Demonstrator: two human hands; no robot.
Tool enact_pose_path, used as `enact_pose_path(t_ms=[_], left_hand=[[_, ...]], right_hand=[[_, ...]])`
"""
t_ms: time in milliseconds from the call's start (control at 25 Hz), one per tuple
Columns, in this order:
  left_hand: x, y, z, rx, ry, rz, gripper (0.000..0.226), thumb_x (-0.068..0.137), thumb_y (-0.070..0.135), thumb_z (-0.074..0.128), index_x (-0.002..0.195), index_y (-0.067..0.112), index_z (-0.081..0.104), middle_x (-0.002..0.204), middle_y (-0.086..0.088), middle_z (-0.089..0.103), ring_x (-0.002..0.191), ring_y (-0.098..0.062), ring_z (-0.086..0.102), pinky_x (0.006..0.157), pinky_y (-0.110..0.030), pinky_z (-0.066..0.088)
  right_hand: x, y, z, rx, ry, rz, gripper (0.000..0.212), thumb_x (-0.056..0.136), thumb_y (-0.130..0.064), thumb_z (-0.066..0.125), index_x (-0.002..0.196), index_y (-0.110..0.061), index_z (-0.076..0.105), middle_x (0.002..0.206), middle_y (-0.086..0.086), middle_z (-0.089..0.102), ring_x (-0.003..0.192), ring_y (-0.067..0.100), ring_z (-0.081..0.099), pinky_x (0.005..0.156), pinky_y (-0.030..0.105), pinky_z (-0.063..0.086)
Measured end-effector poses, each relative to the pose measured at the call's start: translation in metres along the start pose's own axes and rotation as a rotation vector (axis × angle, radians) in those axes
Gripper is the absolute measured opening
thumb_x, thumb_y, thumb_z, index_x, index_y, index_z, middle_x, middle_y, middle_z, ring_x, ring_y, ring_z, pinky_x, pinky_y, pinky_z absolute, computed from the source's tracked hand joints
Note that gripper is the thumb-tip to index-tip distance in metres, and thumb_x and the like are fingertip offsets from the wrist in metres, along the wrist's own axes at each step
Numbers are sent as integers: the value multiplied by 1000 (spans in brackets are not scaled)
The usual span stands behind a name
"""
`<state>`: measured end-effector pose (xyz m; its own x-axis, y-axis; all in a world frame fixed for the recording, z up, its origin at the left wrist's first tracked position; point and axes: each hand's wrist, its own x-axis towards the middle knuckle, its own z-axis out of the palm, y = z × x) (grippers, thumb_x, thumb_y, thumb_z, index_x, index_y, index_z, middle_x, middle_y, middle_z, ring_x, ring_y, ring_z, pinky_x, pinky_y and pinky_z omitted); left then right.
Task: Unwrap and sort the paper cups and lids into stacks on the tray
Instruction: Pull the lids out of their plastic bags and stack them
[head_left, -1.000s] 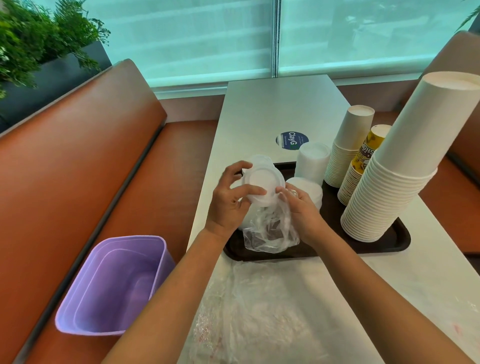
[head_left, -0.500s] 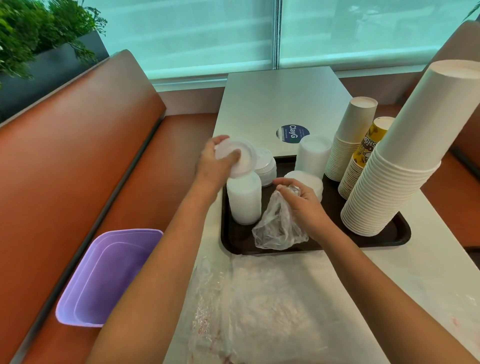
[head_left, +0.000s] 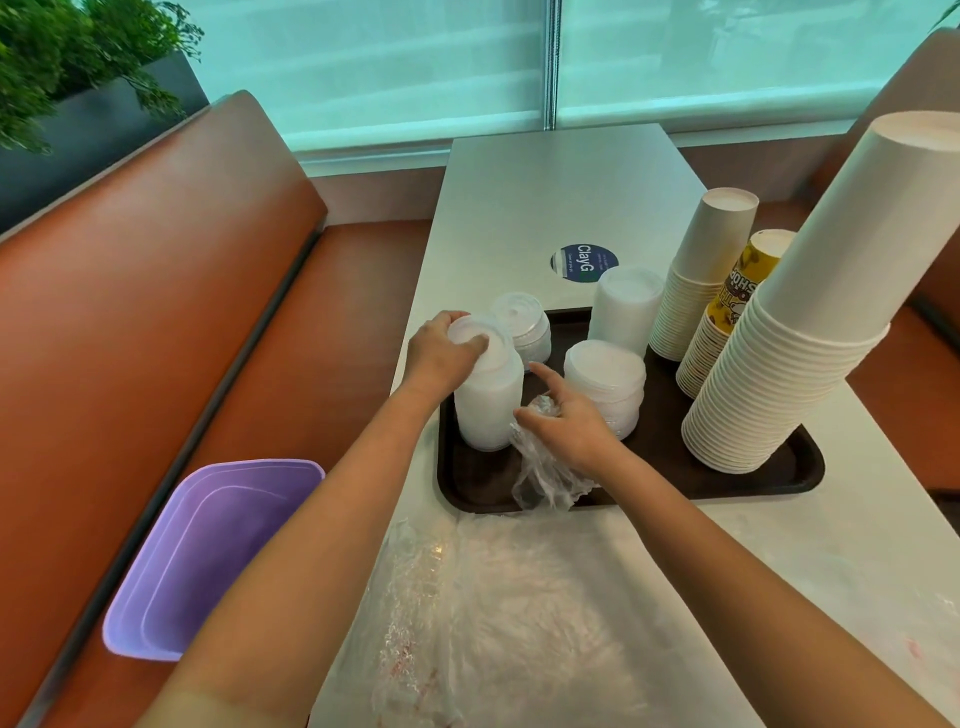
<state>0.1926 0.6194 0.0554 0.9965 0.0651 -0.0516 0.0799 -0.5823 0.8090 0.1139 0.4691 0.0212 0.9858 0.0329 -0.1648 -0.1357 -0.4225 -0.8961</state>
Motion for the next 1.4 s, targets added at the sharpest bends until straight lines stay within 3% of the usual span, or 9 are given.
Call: enact_pose_path(t_ms=[320,560,720,880,1000,1120,1200,1280,1400], left_hand=[[-5,-8,3,34,-142,28,37,89,28,60,125,20,55,121,-4,57,111,-22,52,95,-34,44],[-8,-5,-1,59,-232,142,37,90,17,53,125,31,55,130,-2,52,111,-20,49,91,-27,41],[-10,-3,-1,54,-226,125,36,91,11,46,122,26,55,126,-8,53,104,-21,48,81,-26,37],[-12,-5,-2,69,-240,159,38,92,14,49,127,26,53,132,-6,49,115,-20,46,93,-26,36],[-19,1,-8,62,28,303,33,91,20,58,123,21,58,129,-6,48,117,-14,47,94,-16,32],[-46,21,-11,-10,337,585,14,87,18,60,97,10,67,100,-6,59,82,0,53,72,-4,38],[-75,35,-4,8,164,561,17,87,31,62,94,16,65,86,1,62,70,-3,53,64,-16,45],[-98,39,8,184,-150,418,40,81,48,65,114,26,58,93,9,57,77,-5,52,67,-22,45],[-103,27,21,130,-332,303,44,85,29,67,126,24,52,102,4,56,86,-11,55,81,-26,50]], right_hand=[[2,5,15,9,-66,6,76,88,-22,61,150,-31,18,118,5,61,111,19,56,105,40,40],[-2,3,18,-1,-67,-8,78,89,-21,61,151,-32,13,125,8,59,114,21,56,98,30,41],[-2,4,20,-38,-85,9,83,89,-23,61,152,-30,7,126,10,57,113,21,57,99,31,40],[-3,3,19,5,-71,42,85,89,-23,63,153,-26,6,123,6,55,116,21,55,103,33,38],[-9,2,10,53,50,45,71,89,-24,63,148,-20,25,117,2,54,115,19,52,102,33,41],[-16,-6,-7,144,180,49,31,91,-27,60,120,-18,54,111,1,57,102,14,54,86,23,45],[-17,-12,-20,318,202,125,22,94,-31,55,109,-15,58,105,5,62,99,20,59,89,32,49],[-19,-18,-32,654,88,218,31,98,-34,47,113,-9,57,108,15,65,103,28,62,95,44,49],[-31,-24,-50,968,-52,256,21,96,-14,41,109,-8,56,106,18,63,94,29,63,83,43,51]])
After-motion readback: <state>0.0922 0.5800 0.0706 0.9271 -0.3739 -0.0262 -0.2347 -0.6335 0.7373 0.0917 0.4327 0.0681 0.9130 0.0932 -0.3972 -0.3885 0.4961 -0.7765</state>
